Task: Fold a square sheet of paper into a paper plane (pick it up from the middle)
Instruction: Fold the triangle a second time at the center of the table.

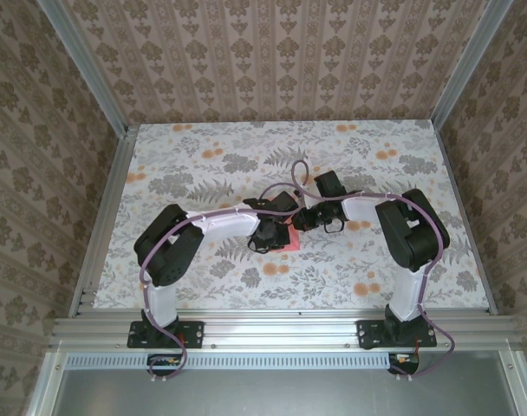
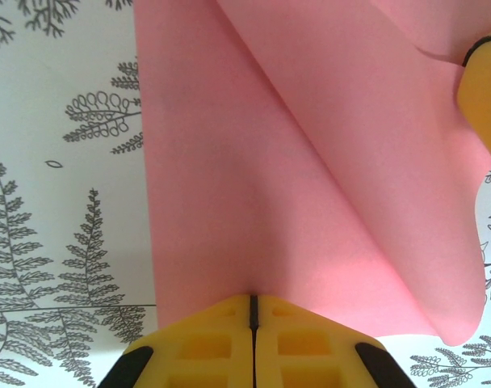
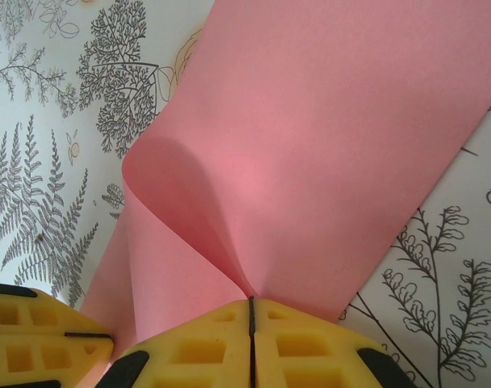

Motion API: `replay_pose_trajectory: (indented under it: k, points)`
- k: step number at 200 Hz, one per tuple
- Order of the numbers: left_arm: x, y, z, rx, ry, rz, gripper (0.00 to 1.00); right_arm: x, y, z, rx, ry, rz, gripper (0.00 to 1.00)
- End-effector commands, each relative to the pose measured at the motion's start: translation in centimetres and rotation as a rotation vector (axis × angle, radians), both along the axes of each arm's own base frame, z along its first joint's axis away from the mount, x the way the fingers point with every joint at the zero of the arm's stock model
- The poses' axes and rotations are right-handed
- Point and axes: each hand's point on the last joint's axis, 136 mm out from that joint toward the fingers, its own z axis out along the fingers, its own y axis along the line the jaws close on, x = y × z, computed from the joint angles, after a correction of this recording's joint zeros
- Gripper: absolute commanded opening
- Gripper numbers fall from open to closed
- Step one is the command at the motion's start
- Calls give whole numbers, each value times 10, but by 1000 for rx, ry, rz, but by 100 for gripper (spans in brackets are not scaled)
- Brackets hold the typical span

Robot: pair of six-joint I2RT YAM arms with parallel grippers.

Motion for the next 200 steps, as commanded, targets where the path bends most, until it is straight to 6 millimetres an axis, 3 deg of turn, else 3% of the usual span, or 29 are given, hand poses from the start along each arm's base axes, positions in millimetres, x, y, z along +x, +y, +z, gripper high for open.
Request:
replay_pose_trajectory:
  k: [1,58,92,132,200]
  points:
    - [-3,2,-5,34,13,-21,7,-1,3,-7,-18,28,21,10]
    - [-1,2,3,25,-7,-15,8,-1,-3,-16,-78,63,1,10]
    - [6,-6,26,-38,-57,-10,11,-2,-5,-16,-87,64,1,10]
    - [29,-21,52,-188,-125,20,13,-2,-5,-17,-87,65,2,10]
    - [59,-28,47,-413,-154,125,13,-1,-5,-17,-93,67,-4,9]
